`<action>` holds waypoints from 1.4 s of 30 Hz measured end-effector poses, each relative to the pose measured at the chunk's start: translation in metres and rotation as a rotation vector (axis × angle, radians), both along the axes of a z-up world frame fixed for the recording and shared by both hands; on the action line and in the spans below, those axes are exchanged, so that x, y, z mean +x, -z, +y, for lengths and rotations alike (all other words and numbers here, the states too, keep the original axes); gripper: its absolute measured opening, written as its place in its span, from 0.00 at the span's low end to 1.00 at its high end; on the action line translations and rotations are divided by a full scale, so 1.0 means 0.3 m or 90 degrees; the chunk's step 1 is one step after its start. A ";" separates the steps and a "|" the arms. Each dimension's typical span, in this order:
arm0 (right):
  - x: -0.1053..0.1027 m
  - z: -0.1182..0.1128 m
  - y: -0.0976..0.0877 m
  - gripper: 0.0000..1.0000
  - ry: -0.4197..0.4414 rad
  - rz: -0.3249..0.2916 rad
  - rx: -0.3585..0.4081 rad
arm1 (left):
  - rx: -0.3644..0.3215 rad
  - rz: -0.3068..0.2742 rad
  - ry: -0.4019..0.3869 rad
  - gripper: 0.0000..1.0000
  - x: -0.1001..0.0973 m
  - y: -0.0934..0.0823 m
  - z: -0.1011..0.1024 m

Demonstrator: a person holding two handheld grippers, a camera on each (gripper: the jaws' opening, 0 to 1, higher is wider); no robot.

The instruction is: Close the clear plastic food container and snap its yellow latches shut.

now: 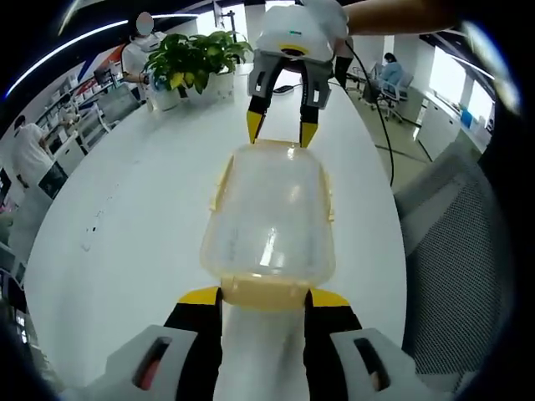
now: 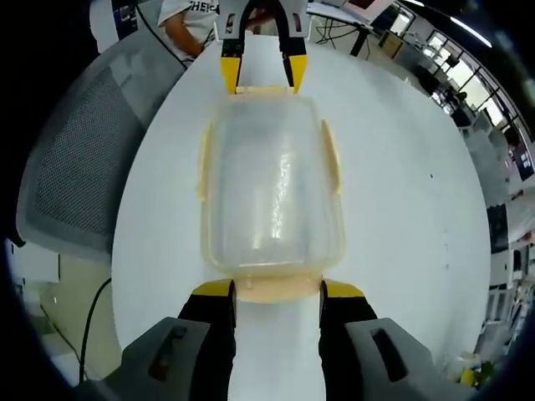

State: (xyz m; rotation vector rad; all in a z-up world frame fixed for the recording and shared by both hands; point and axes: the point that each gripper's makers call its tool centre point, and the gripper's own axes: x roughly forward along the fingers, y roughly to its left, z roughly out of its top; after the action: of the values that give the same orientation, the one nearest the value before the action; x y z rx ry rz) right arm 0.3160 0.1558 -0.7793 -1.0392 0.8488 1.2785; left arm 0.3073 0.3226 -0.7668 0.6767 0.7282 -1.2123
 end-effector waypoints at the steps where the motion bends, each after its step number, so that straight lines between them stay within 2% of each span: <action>1: -0.001 -0.005 0.001 0.35 0.000 0.000 0.000 | 0.000 0.000 0.000 0.32 -0.001 0.001 -0.002; 8: -0.001 -0.031 0.007 0.35 -0.002 0.001 0.001 | 0.001 0.000 -0.001 0.32 -0.002 0.007 -0.033; 21: 0.008 -0.018 0.014 0.35 -0.006 0.001 0.007 | 0.018 0.005 -0.007 0.32 0.007 0.023 -0.017; 42: -0.003 -0.026 0.033 0.36 0.002 0.025 0.031 | 0.031 0.020 -0.006 0.32 0.005 0.058 -0.024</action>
State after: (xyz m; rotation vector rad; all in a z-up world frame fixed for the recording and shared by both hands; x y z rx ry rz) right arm 0.3150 0.1481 -0.7891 -0.9766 0.8455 1.3137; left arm 0.3089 0.3154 -0.7842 0.6959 0.7878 -1.2023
